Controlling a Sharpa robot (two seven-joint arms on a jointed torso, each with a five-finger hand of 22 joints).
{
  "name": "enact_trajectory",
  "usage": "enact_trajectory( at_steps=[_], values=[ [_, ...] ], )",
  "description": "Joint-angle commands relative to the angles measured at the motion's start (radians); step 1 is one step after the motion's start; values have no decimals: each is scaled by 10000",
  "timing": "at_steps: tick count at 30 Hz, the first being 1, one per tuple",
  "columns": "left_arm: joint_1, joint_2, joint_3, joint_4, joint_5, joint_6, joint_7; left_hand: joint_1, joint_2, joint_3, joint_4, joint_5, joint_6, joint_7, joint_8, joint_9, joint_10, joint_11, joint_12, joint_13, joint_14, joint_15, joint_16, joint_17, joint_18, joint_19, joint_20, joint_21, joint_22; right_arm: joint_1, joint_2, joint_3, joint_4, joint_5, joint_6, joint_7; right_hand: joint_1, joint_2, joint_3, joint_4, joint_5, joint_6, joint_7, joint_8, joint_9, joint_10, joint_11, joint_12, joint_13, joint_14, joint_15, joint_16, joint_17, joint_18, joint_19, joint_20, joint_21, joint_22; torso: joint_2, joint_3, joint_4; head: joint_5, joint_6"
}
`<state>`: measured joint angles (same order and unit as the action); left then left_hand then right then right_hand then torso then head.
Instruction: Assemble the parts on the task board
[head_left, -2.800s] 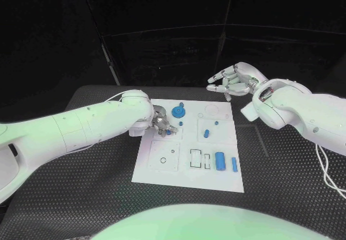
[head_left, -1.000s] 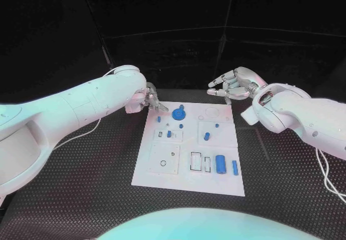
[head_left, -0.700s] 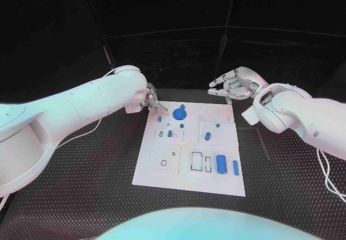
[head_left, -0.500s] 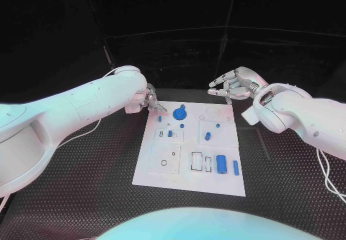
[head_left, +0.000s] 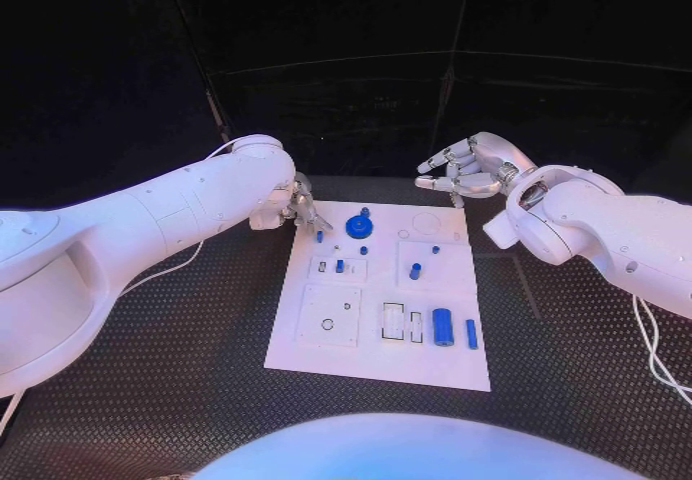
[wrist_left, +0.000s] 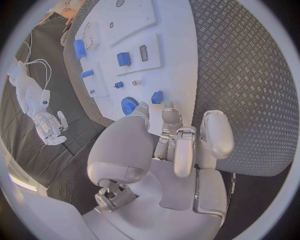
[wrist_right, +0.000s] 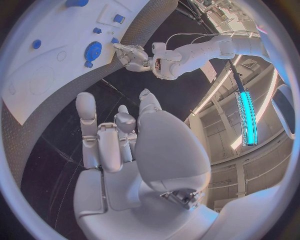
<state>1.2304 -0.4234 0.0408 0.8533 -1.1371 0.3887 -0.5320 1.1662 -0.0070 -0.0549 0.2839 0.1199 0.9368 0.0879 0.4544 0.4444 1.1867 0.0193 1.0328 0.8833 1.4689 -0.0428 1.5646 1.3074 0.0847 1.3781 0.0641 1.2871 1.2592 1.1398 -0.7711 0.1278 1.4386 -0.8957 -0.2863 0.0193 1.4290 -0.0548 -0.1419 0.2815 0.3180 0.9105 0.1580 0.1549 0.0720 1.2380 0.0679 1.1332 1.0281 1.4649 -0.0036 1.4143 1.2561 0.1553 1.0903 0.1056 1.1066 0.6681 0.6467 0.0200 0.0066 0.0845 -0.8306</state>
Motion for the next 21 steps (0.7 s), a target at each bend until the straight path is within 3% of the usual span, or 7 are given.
enact_trajectory(
  at_steps=[1, 10, 21],
  values=[
    [12, 24, 3, 9, -83, 274, 13, 99, 27, -88, -5, -36, 54, -14, 69, 21, 62, -49, 66, 25, 1019, -40, 62, 2634, -23, 72, 5, 26, 12, 16, 14, 6, 14, -15, 65, 41, -59, 66, -53, 3, 48, 10, -46, 46, -14, 30, -17, -1, 5, 410, -54, -32, 9, 66, -19, -48, -32, -1, 0, 1, 3, -5, -10],
    [-1, 53, 2, 50, -26, 330, 30, 233, 73, -121, -31, -30, 62, -29, 93, 49, 36, -61, 67, -11, 1019, -48, 62, 2634, -23, 70, -2, 22, 19, 16, 27, 6, 7, -15, 71, 45, -53, 75, -53, 2, 55, 11, -47, 48, -14, 29, -18, -3, 1, 411, -55, -33, 9, 66, -18, -48, -33, -1, -5, 5, 2, -11, -23],
    [-13, 96, 2, 55, 75, 354, 57, 678, 377, -96, -104, 4, 98, -61, 150, 121, 24, -90, 125, -28, 1019, -68, 62, 2634, -26, 74, -20, 25, 54, 16, 42, 6, -3, -15, 80, 48, -39, 94, -53, 0, 68, 12, -49, 53, -14, 41, -19, 12, 17, 414, -57, -29, 19, 64, -6, -49, -27, 12, 0, 5, -5, -9, -29]
  ],
)
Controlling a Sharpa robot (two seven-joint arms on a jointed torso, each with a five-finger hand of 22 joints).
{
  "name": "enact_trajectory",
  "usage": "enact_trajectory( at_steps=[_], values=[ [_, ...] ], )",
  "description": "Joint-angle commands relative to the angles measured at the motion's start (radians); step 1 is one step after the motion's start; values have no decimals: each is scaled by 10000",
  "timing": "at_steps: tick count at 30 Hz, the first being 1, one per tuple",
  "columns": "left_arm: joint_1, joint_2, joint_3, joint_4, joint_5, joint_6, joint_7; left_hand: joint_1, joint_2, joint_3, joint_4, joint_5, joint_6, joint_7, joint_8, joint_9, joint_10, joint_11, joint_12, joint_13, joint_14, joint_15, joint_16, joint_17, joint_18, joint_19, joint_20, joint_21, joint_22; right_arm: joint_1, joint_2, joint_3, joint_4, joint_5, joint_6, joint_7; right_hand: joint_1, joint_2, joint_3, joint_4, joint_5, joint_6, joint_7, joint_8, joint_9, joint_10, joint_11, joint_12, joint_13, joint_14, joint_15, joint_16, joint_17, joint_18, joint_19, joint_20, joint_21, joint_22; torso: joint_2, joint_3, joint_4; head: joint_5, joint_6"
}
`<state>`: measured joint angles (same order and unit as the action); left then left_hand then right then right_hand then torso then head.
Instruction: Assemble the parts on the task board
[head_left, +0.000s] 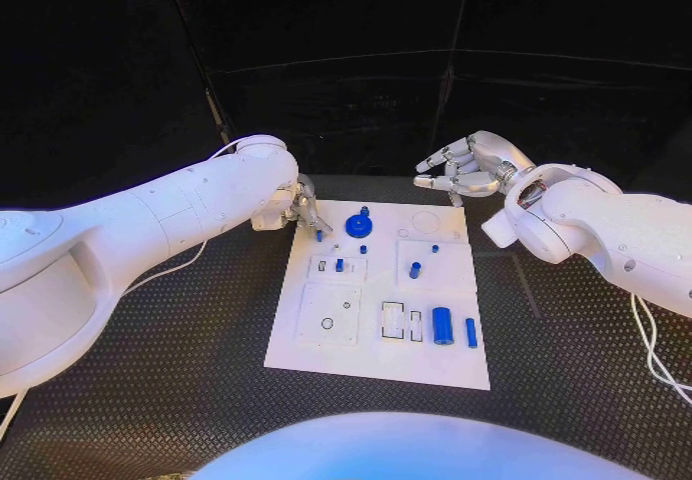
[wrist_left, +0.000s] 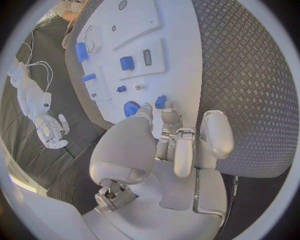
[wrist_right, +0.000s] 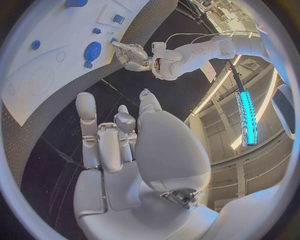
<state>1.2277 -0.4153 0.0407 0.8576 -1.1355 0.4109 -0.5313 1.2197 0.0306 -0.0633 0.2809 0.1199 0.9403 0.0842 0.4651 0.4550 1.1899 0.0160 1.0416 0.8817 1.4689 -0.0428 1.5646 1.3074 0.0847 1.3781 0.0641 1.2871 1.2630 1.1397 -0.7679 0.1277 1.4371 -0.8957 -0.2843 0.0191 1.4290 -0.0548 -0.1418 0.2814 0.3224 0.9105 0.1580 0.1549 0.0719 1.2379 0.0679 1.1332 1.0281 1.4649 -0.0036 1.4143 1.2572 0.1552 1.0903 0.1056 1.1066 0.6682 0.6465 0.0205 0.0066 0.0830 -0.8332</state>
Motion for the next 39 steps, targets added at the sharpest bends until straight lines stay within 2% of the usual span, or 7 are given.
enact_trajectory(
  at_steps=[1, 10, 14, 18, 27, 32, 39],
  values=[
    [13, 17, 4, 8, 62, 126, 51, 202, 39, -3, -88, 8, 68, -28, 48, 21, -9, -60, 42, -16, 1019, -70, 62, 2634, -25, 72, -22, 22, 17, 17, 9, 6, 12, -15, 61, 49, -39, 94, -54, 1, 25, 12, -49, 54, -13, 41, -19, 12, 17, 414, -57, -29, 9, 64, -6, -49, -27, 11, 4, -1, -4, 4, 1],
    [10, 18, 4, -2, 67, 48, 88, 957, 473, 314, -381, -75, 88, -89, 90, 87, -13, -117, 64, -55, 1019, -111, 62, 2634, -24, 69, -55, 9, 45, 17, 14, 6, 7, -15, 65, 51, -25, 122, -52, 1, 40, 13, -50, 60, -13, 46, -21, 16, 19, 416, -58, -29, 12, 65, -5, -50, -32, 4, 4, -2, -3, -2, -18],
    [6, 23, 4, 6, 68, -17, 136, 1698, 797, 831, -808, -144, 50, -167, 101, 122, -19, -189, 42, -87, 1019, -168, 62, 2634, -23, 72, -101, 8, 67, 17, 18, 6, 2, -15, 65, 53, -25, 122, -52, 1, 40, 13, -50, 60, -13, 46, -21, 16, 19, 416, -58, -29, 12, 65, -5, -50, -32, 4, 4, -1, -1, -8, -30],
    [0, 10, 4, 32, 77, -102, 205, 2239, 933, 1469, -1209, -273, 7, -178, 138, 185, 2, -209, -9, -136, 1019, -196, 62, 2634, -27, 74, -145, 3, 89, 16, 20, 6, -2, -15, 65, 56, -25, 122, -52, 1, 40, 13, -50, 60, -13, 46, -21, 16, 19, 416, -58, -29, 12, 65, -5, -50, -32, 4, 0, 0, -8, -7, -56],
    [-13, -301, 5, 424, 509, -553, 333, 2183, 585, 2930, -1448, -722, -103, -189, 403, 541, 133, -222, -71, -240, 1019, -208, 62, 2634, -34, 65, -156, -32, 127, 16, 17, 6, -22, -15, 69, 58, -11, 141, -52, -1, 53, 15, -51, 66, -13, 51, -23, 23, 24, 417, -59, -32, 9, 66, -5, -51, -36, -2, -15, 4, 17, -11, -66],
    [-14, -916, 13, 1265, 893, -1057, 264, 1790, 146, 3970, -1396, -701, -198, -206, 609, 805, 227, -243, -39, -245, 1019, -218, 62, 2634, -42, 95, -173, -21, 187, 14, 2, 6, -36, -15, 74, 63, -11, 141, -52, -1, 53, 15, -51, 66, -13, 51, -23, 23, 24, 417, -59, -32, 9, 66, -5, -51, -36, -2, -22, 7, 30, -3, -57],
    [-17, -1766, 18, 2568, 1087, -1624, 221, 1548, -177, 4695, -1429, -708, -210, -238, 773, 983, 347, -270, 54, -176, 1019, -236, 62, 2634, -46, 130, -196, -1, 240, 11, -12, 5, -47, -15, 78, 71, -11, 141, -52, -1, 53, 15, -51, 66, -13, 51, -23, 23, 24, 417, -59, -32, 9, 66, -5, -51, -36, -2, -26, 21, 65, 1, -68]
  ],
)
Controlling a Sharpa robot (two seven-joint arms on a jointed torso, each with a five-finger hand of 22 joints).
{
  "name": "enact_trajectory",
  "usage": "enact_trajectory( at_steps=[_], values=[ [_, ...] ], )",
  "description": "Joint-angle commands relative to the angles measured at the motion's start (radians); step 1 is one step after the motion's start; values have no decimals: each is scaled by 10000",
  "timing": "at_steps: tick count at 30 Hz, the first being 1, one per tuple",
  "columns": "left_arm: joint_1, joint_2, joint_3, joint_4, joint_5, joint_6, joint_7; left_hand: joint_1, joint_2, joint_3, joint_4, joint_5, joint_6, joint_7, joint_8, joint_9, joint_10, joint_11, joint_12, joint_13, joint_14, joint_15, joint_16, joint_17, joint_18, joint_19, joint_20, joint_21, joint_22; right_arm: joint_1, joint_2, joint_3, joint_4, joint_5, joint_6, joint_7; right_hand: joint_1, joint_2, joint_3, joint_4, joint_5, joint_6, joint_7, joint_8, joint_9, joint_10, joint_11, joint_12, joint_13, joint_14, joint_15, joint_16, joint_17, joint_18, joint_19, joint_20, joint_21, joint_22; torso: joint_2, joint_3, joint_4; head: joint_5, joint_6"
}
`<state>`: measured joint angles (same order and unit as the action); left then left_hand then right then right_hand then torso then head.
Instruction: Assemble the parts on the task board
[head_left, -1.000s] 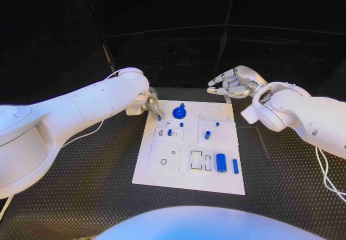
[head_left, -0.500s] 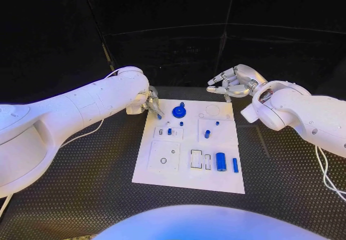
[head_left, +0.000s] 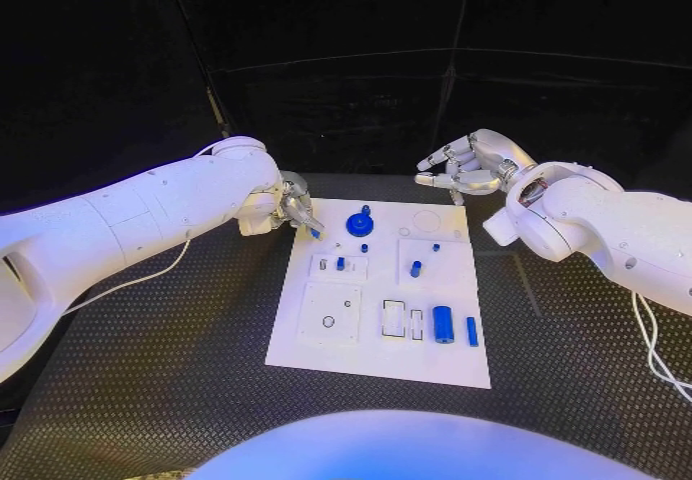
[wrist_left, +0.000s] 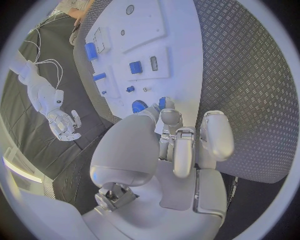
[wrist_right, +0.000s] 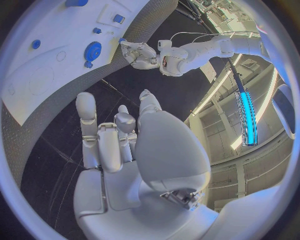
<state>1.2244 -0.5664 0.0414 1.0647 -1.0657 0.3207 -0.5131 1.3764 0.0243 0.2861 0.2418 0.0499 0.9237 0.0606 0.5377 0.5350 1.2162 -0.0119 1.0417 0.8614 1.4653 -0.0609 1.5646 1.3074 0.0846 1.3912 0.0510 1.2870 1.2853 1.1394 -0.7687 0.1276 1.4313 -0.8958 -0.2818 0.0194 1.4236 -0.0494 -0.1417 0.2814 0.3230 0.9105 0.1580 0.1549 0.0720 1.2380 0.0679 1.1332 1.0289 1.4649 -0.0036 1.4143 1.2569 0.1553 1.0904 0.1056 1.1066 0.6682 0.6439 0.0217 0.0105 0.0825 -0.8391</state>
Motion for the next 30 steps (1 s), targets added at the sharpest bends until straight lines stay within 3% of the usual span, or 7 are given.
enact_trajectory(
  at_steps=[1, 6, 13, 18, 21, 30],
  values=[
    [15, -359, 10, 670, 400, -788, 38, -35, -142, 1260, -1044, -13, -48, -3, 57, 196, 91, 7, 57, 31, 1055, -59, 62, 2634, -47, 3, -65, 2, 22, 13, -7, 7, 11, -14, 54, 70, 43, 87, -52, -1, 47, 15, -51, 66, -13, 51, -23, 23, 15, 417, -59, -32, 12, 65, -5, -51, -37, -3, 5, 8, 18, 11, -8],
    [-36, -882, 7, 1560, 165, -1100, 32, -130, -450, 1764, -1165, -19, -86, -14, 143, 301, 147, -16, 81, 40, 1055, -75, 62, 2634, -47, 12, -80, -9, 35, 9, -14, 7, 5, -14, 60, 74, 43, 87, -52, -1, 47, 15, -51, 66, -13, 51, -23, 23, 15, 417, -59, -32, 12, 65, -5, -51, -37, -3, 9, 3, 10, 76, -10],
    [-310, -1358, -1, 2410, -682, -1394, 20, -254, -685, 2191, -1235, -14, -79, -30, 226, 389, 240, -26, 121, 67, 1055, -87, 62, 2634, -47, 19, -92, -21, 48, 2, -10, 6, -9, -14, 71, 79, 43, 87, -52, -1, 47, 15, -51, 66, -13, 51, -23, 23, 15, 417, -59, -32, 12, 65, -5, -51, -37, -3, 7, 2, 8, 100, -29],
    [-572, -1518, -4, 2738, -1005, -1698, -1, -337, -785, 2429, -1268, -13, -77, -37, 269, 436, 315, -35, 184, 132, 1055, -95, 62, 2634, -50, 35, -99, -13, 69, -9, -13, 6, -16, -14, 79, 82, 53, 102, -60, -1, 60, 15, -52, 73, -13, 47, -24, 17, 6, 415, -61, -40, -1, 66, -4, -52, -43, -10, 10, -11, 12, 86, -45],
    [-689, -1545, -4, 2874, -1226, -1812, -16, -356, -810, 2490, -1281, -13, -76, -41, 281, 449, 342, -38, 213, 162, 1055, -98, 62, 2634, -52, 43, -102, -7, 78, -16, -11, 6, -18, -14, 81, 86, 53, 102, -60, -1, 60, 15, -52, 73, -13, 47, -24, 17, 6, 415, -61, -40, -1, 66, -4, -52, -43, -10, 13, 2, -6, 96, -59],
    [-835, -1507, -6, 3030, -1504, -1852, -57, -413, -869, 2640, -1310, -12, -68, -47, 313, 481, 407, -46, 284, 236, 1055, -106, 62, 2634, -51, 48, -108, -13, 80, -29, -14, 5, -21, -14, 78, 91, 53, 102, -60, -1, 60, 15, -52, 73, -13, 47, -24, 17, 6, 415, -61, -40, -1, 66, -4, -52, -43, -10, 19, 3, -2, 87, -106]
  ],
)
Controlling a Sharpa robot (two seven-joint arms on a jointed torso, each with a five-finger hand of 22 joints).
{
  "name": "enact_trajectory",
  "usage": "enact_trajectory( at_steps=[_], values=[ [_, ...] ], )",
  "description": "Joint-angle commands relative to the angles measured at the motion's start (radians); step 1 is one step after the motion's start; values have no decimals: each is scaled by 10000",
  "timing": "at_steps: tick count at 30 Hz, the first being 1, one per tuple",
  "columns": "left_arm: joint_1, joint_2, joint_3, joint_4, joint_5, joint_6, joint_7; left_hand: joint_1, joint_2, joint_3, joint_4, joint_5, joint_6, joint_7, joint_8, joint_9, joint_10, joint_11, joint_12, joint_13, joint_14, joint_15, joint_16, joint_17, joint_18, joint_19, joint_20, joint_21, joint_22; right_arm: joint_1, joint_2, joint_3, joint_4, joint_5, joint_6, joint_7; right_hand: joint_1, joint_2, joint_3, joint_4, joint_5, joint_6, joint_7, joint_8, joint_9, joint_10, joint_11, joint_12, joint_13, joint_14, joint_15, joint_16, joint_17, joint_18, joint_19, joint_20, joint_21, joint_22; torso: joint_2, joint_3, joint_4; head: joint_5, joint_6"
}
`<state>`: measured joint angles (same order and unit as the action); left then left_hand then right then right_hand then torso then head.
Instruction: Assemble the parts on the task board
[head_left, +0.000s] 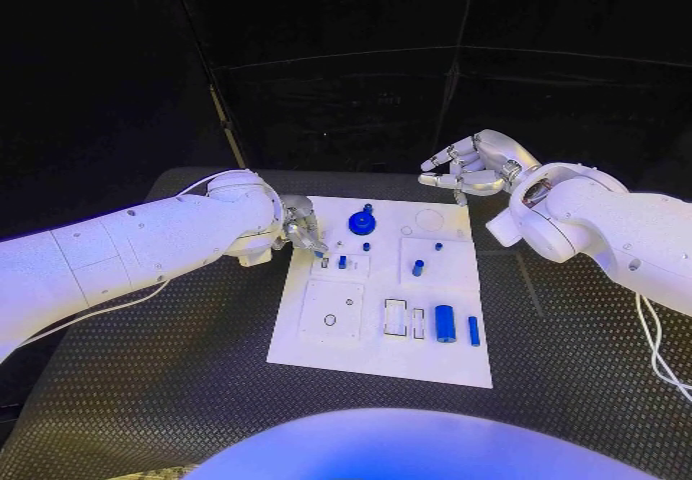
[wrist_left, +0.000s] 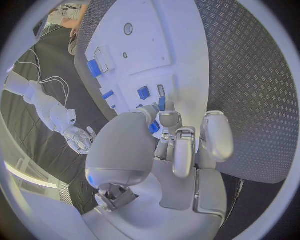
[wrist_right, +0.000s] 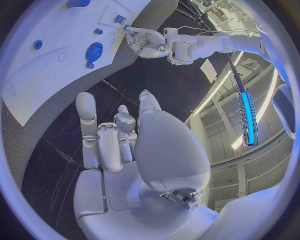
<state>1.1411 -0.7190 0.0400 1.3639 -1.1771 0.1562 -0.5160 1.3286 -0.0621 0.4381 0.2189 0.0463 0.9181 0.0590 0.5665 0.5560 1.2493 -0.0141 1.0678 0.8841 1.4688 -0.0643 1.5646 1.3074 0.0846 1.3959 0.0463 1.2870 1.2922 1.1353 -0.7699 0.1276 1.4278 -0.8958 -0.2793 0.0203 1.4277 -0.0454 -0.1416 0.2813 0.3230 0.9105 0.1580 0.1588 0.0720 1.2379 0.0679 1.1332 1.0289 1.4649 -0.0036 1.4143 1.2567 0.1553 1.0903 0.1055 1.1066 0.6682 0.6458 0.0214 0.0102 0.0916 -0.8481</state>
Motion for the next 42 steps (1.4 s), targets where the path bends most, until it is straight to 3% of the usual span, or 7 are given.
enact_trajectory(
  at_steps=[1, 42],
  values=[
    [-7, 24, 8, 42, -396, -201, -30, 65, -5, 1120, -1080, 25, -13, -31, 26, 271, 76, -23, 22, 9, 1020, -72, 62, 2634, -51, 1, -61, -13, 11, 12, -2, 5, 14, -14, 52, 82, 12, 61, -61, -1, 60, 16, -52, 33, -13, 47, -24, 17, 6, 415, -61, -40, 1, 66, -4, -52, -43, -11, -1, 5, 2, -2, -19],
    [-121, 216, -14, 53, -481, 726, -130, -38, -96, 1395, -1152, 28, -16, -39, 81, 330, 168, -34, 146, 137, 1020, -83, 62, 2634, -46, -2, -72, -41, 3, -3, 16, 5, -7, -14, 97, 89, 12, 61, -61, -1, 60, 16, -52, 33, -13, 47, -24, 17, 6, 415, -61, -40, 1, 66, -4, -52, -43, -11, -1, 9, -2, 17, -136]
  ],
)
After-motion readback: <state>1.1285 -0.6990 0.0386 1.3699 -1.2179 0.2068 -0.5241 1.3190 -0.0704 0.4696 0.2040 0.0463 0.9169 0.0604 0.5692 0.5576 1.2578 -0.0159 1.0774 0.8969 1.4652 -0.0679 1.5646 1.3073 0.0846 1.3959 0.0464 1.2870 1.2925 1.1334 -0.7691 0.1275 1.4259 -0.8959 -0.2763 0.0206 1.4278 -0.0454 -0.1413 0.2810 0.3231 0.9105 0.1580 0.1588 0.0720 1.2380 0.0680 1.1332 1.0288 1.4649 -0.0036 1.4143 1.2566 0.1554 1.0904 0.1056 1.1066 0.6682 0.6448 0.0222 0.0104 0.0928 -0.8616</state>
